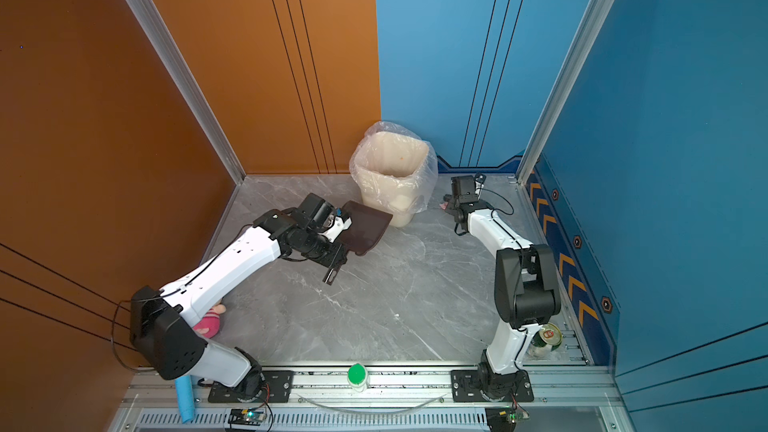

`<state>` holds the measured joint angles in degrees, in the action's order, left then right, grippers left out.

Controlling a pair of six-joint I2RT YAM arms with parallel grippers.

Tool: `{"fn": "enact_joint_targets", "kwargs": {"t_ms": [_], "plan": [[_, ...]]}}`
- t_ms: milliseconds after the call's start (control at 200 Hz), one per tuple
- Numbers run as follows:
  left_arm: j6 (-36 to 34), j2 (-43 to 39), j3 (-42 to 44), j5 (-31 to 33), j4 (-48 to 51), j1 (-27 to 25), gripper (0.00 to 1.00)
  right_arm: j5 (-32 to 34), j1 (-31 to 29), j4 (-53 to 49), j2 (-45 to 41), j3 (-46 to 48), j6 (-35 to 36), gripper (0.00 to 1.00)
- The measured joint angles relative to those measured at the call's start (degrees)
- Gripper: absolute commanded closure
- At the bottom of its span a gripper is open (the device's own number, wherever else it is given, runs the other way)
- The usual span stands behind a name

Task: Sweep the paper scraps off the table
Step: 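Lower the dustpan with the left gripper while the right brings the brush near, then place the dustpan by the pink scrap while the right positions the brush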

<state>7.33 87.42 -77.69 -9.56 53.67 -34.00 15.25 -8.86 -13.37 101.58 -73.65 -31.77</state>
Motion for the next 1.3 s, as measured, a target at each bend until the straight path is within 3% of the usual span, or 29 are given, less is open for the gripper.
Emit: {"fn": "enact_joint_targets", "kwargs": {"t_ms": [240, 511, 716, 856, 1026, 1301], "plan": [[-2.7, 5.4, -0.8, 1.9, 3.3, -5.1, 1.0, -0.2, -4.8, -1.7, -9.2, 8.8, -0.7, 1.0], [-4.8, 8.2, -2.6, 2.7, 4.9, -7.4, 1.0, -1.6, -9.2, -7.9, -21.8, 17.3, -2.7, 1.0], [-6.3, 13.5, -3.4, 3.1, 5.7, -8.7, 1.0, -3.2, -8.3, -13.2, -32.8, 20.2, -2.6, 1.0], [-8.0, 17.2, -5.5, 3.7, 6.8, -10.3, 1.0, -2.8, -4.2, -14.1, -39.3, 20.0, -2.3, 1.0], [-9.5, 21.8, -8.7, 4.5, 8.1, -11.8, 1.0, -0.2, -0.5, -16.0, -38.8, 18.9, -0.8, 1.0], [-10.1, 25.0, -10.2, 5.7, 9.7, -12.6, 1.0, -0.2, -0.5, -16.7, -31.2, 18.8, 2.6, 1.0]]}}
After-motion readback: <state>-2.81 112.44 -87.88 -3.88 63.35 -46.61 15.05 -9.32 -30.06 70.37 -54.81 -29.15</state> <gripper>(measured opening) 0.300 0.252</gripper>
